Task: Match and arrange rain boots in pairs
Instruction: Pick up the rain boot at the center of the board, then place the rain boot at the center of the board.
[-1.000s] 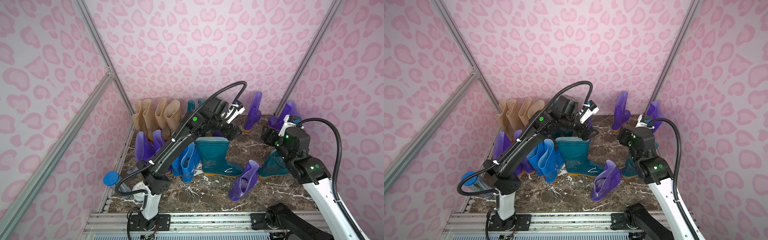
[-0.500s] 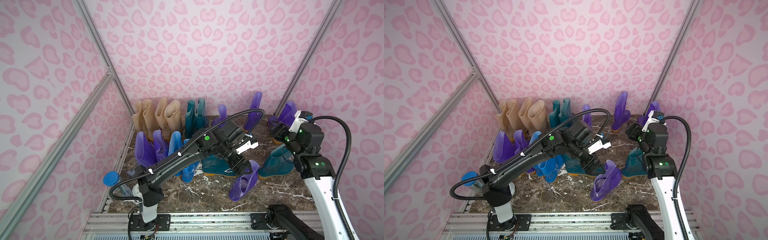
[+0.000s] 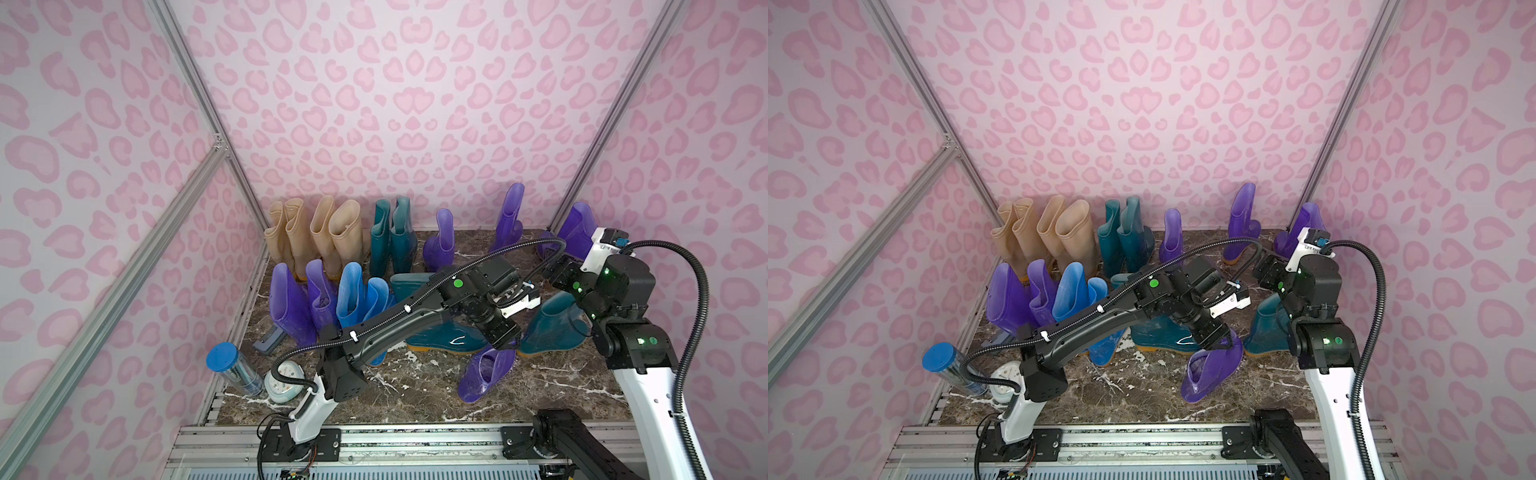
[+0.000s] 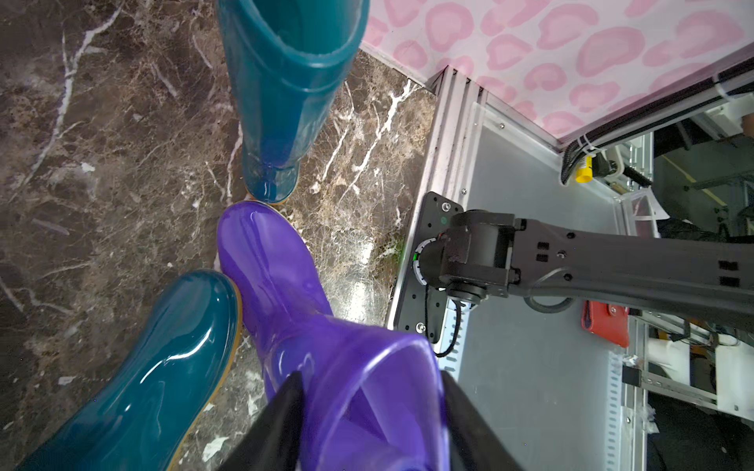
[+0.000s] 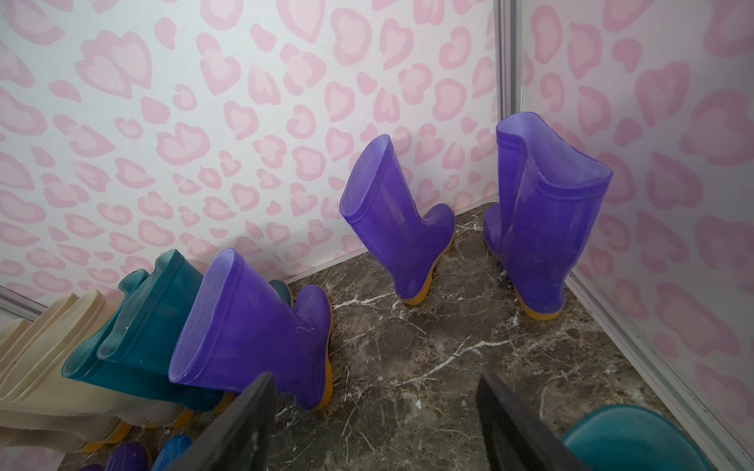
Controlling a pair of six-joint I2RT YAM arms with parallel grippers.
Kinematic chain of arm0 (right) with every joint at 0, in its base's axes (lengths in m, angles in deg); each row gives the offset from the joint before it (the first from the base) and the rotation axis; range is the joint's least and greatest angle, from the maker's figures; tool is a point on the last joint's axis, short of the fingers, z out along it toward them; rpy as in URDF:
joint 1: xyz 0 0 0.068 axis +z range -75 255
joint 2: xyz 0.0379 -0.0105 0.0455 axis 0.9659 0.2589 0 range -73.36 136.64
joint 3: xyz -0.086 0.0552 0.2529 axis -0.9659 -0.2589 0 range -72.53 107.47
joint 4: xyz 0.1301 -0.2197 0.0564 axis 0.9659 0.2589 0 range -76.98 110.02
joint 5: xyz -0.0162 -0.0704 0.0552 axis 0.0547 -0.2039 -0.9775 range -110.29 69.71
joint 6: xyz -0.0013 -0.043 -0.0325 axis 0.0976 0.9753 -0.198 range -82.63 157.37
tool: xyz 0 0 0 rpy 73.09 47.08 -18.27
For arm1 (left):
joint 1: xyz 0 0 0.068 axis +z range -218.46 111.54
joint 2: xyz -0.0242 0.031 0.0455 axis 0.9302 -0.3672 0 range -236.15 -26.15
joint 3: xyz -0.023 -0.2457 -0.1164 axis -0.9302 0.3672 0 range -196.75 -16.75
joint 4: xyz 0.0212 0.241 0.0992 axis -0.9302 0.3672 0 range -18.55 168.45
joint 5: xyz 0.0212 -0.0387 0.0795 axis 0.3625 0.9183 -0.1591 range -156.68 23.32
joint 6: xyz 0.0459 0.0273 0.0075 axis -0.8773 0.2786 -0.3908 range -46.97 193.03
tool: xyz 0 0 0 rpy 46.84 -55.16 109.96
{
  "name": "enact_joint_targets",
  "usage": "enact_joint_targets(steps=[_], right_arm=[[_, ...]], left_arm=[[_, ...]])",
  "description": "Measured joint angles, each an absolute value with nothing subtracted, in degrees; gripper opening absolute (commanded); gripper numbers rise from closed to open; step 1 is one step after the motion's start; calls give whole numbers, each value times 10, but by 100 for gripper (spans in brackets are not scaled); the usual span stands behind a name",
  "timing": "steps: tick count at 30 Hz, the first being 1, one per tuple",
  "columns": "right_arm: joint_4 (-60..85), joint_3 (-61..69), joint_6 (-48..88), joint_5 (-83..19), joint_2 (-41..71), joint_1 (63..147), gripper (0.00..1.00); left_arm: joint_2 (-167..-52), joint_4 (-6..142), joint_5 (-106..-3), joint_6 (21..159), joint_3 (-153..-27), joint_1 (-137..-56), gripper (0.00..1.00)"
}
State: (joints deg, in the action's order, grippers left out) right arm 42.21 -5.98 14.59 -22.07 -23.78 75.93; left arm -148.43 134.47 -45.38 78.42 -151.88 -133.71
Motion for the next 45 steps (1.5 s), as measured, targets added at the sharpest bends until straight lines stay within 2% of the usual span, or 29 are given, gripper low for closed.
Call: enact_joint_targets(steps=[1,2,13,24,35,45], right_arm=[[422,-60,147,-218,-238,758,79],[421,-59,147,-218,-239,758,79],[411,-53,151,-216,-243,756,78],[391,-53,151,-217,-241,754,78],[368,-79,145,-226,-245,745,78],[354,-95,140,-248,-241,742,78]], left_arm=[[-1484,1347,-463,786,-1521,-1337,7],[-1484,1349,-469,786,-1522,-1337,2],[-1479,1349,-462,873,-1598,-1305,2],[-1461,1280,-412,954,-1604,-1274,2],[-1490,1131,-480,979,-1583,-1238,2],[-1552,1081,-517,1006,-1622,-1170,2]])
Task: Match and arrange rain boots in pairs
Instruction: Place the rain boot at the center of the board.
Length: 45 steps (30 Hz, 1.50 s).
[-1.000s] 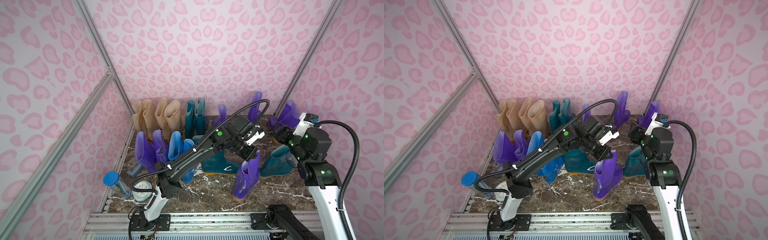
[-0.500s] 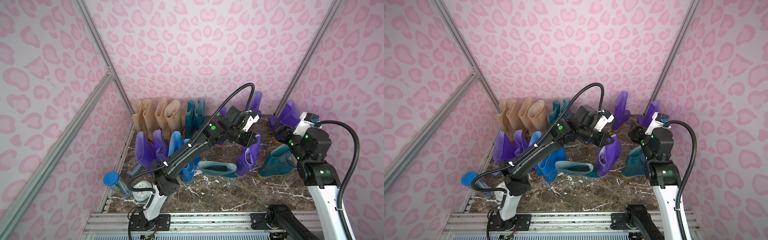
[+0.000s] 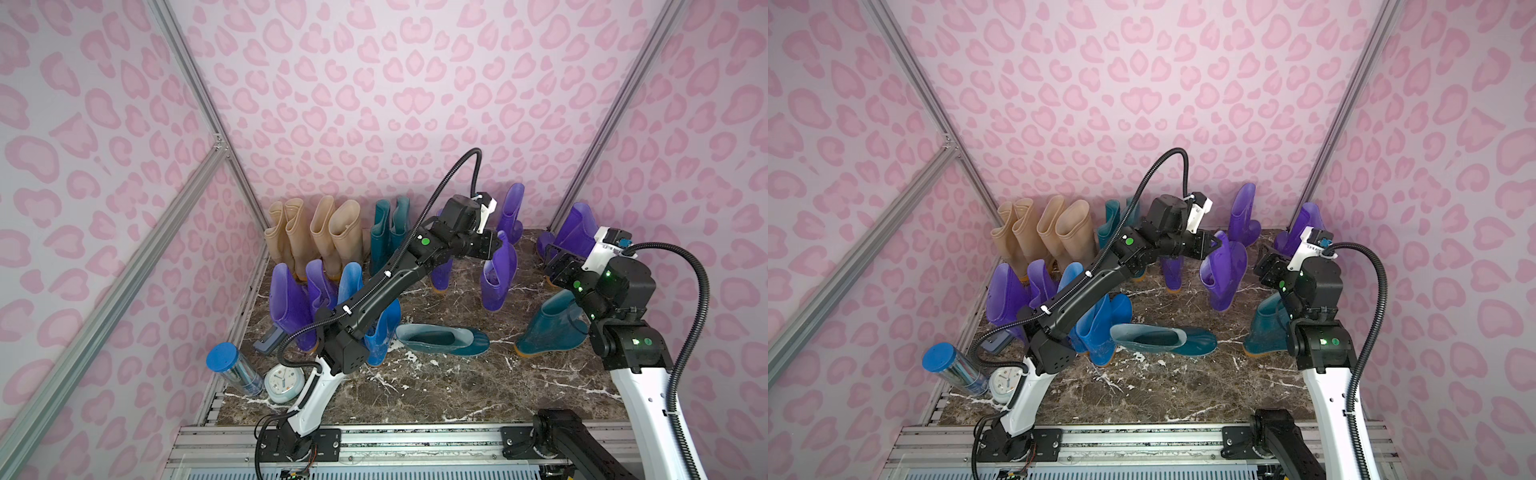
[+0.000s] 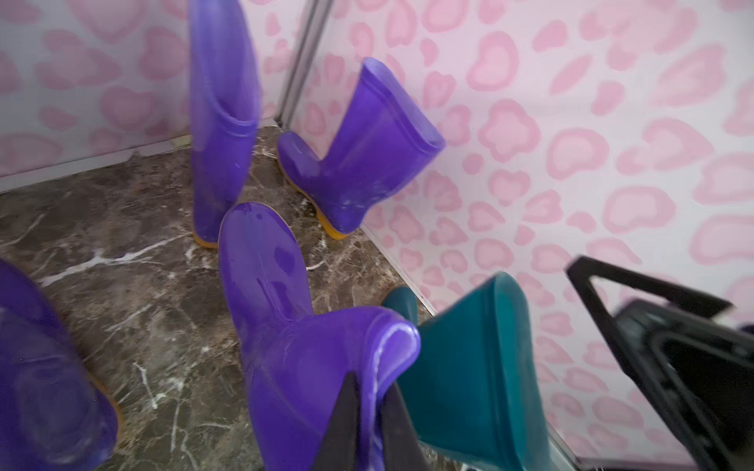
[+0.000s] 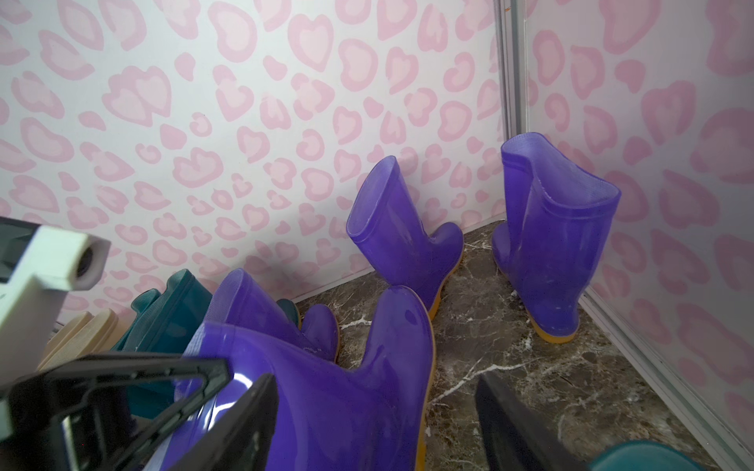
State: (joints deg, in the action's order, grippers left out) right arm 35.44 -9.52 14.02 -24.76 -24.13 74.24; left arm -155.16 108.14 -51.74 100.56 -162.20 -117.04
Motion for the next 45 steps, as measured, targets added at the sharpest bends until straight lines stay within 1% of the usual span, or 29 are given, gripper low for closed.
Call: enact_joint_targets(steps=[7,12,16,35,36,37,39,40,43,45], right_arm=[[337,-97,140,-248,-231,742,78],[322,-108,128,-258,-223,742,78],[311,-111,121,-275,-215,741,77],[301,-109,114,-305,-201,742,78],[300,-109,114,-307,-199,742,78],[300,-108,114,-309,-197,743,78],[300,-105,114,-311,-192,746,78],[300,-102,114,-310,-188,750,78],[301,-90,115,-307,-178,767,79],[302,-80,117,-299,-170,784,79]], left_arm=[[-1565,1073,-543,1012,-1622,-1157,2],[-1600,1015,-552,1010,-1624,-1155,2],[-1629,1016,-570,1008,-1624,-1150,2],[-1643,997,-612,1001,-1631,-1145,2],[-1643,997,-613,1000,-1631,-1145,8],[-1643,997,-616,999,-1631,-1145,22],[-1644,996,-619,995,-1633,-1145,54],[-1646,992,-620,994,-1636,-1144,62],[-1646,986,-610,994,-1650,-1140,76],[-1641,984,-596,994,-1658,-1139,78]])
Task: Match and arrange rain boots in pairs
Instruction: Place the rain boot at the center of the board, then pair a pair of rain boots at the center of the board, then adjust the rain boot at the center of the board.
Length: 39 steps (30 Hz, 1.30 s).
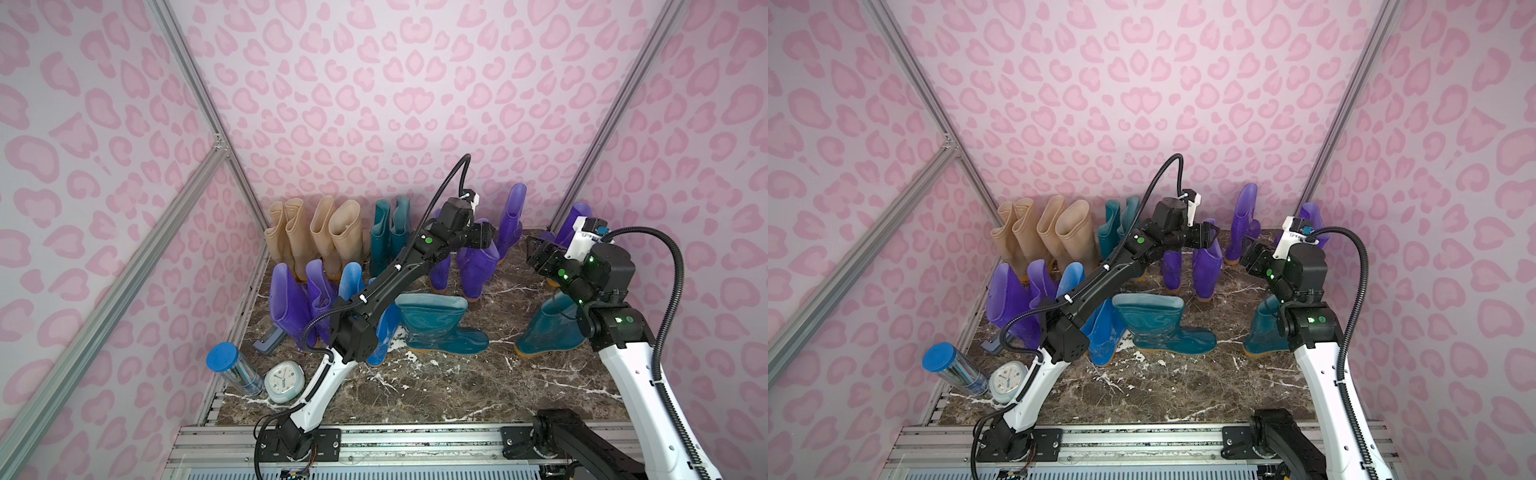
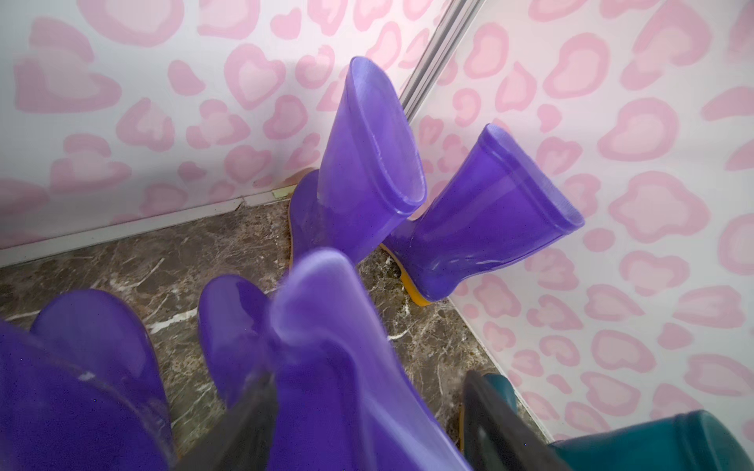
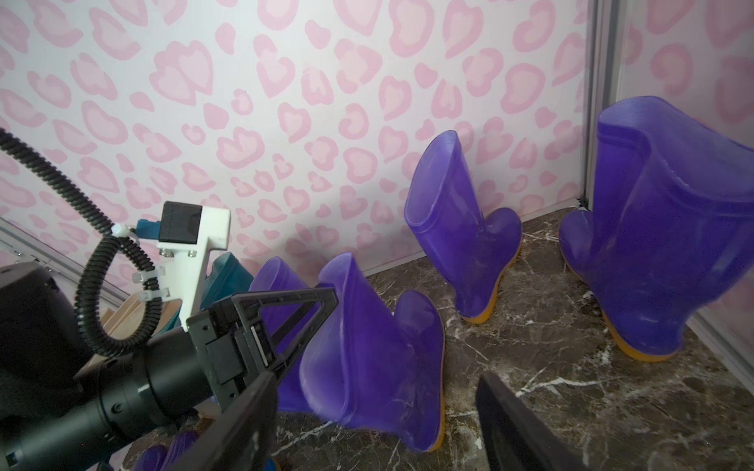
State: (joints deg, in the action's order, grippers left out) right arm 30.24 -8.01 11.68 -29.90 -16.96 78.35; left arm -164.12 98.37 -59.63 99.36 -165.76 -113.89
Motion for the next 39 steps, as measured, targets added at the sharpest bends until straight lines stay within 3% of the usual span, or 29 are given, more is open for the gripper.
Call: enact_joint_targets(steps=[6,11,18,24,27,31,35,39], right_arm=[[320,-39,140,-234,-117,861,87],[336,20,174,-194,-33,892,92],[354,103,220,-184,82,895,93],[370,163,242,-174,174,895,91],[373,176,246,-168,209,891,82],[380,200,251,-169,251,884,57],[378,236,263,-187,291,879,1],[392,281,277,-201,325,876,0]], left_arm=[[-1571,996,-553,976,-1658,-1139,82],[-1483,1031,-578,928,-1650,-1131,93],[-1478,1138,-592,919,-1613,-1059,94],[-1525,1197,-562,919,-1612,-1053,90],[-1540,1199,-547,921,-1612,-1053,85],[-1555,1196,-535,926,-1612,-1052,75],[-1563,1197,-534,926,-1612,-1052,70],[-1562,1197,-535,924,-1612,-1051,70]])
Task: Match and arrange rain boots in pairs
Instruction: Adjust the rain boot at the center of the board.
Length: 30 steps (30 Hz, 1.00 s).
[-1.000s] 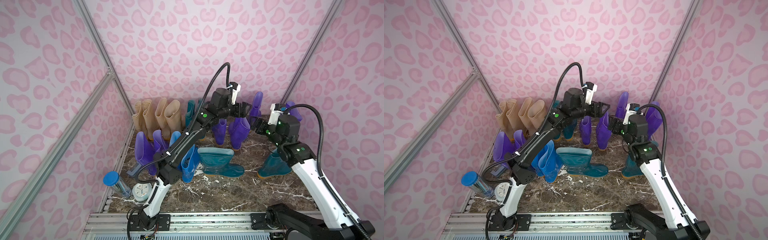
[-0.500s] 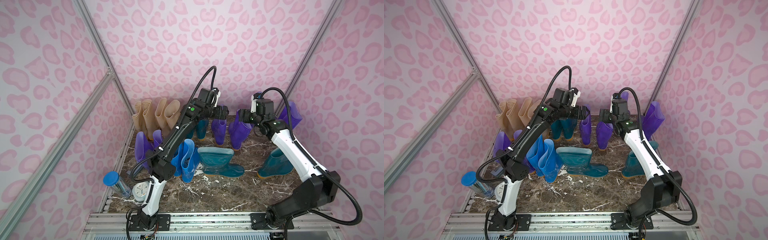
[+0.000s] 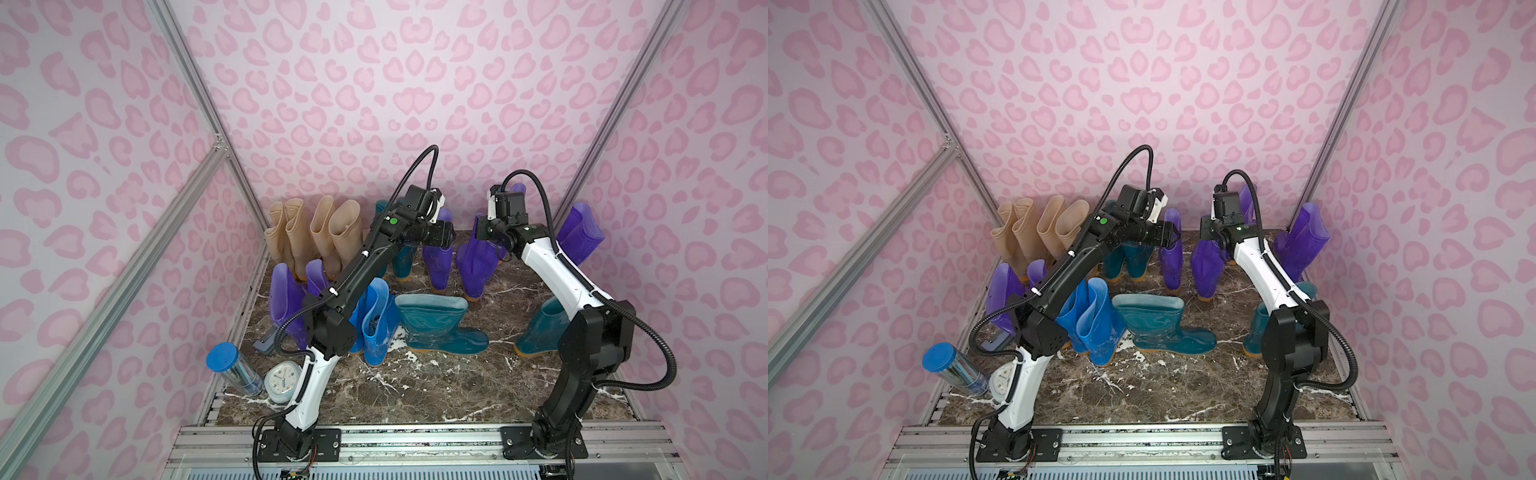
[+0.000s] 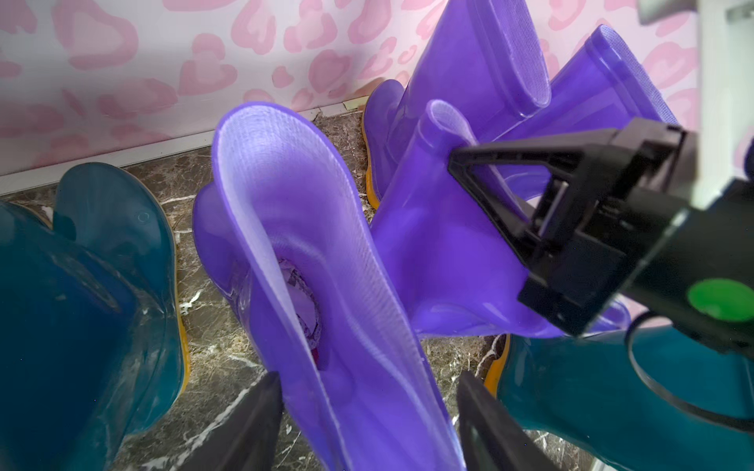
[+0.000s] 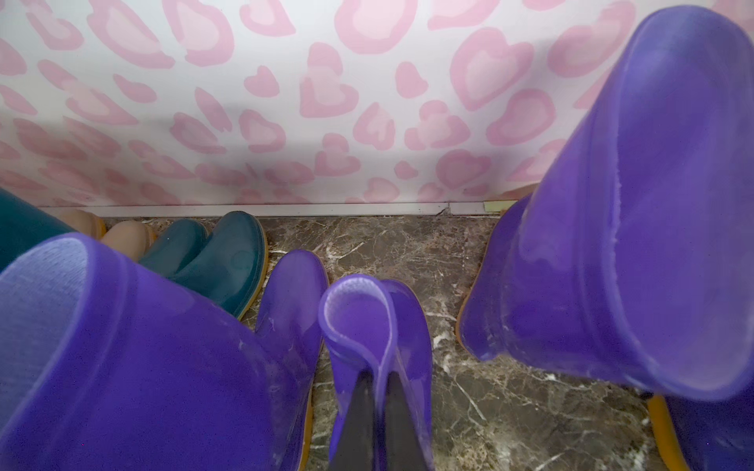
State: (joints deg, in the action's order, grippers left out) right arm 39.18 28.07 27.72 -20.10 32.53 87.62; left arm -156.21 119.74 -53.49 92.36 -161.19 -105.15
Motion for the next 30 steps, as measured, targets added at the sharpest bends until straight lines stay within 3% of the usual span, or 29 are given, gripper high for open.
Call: enact_joint_targets(steps=[7,21,24,28,30], right_arm=[[401,346,279,-227,360,879,0],[397,357,231,-281,375,887,0],[388,353,212,-291,372,880,0],[363,333,180,-309,372,866,0],[353,326,165,-322,372,860,0]], left_arm=[[-1552,1198,-534,916,-1610,-1049,70],[-1544,1195,-525,915,-1580,-1046,68],[-1544,1193,-524,915,-1579,-1045,59],[-1544,1179,-521,914,-1576,-1043,38],[-1548,1169,-519,912,-1575,-1042,34]])
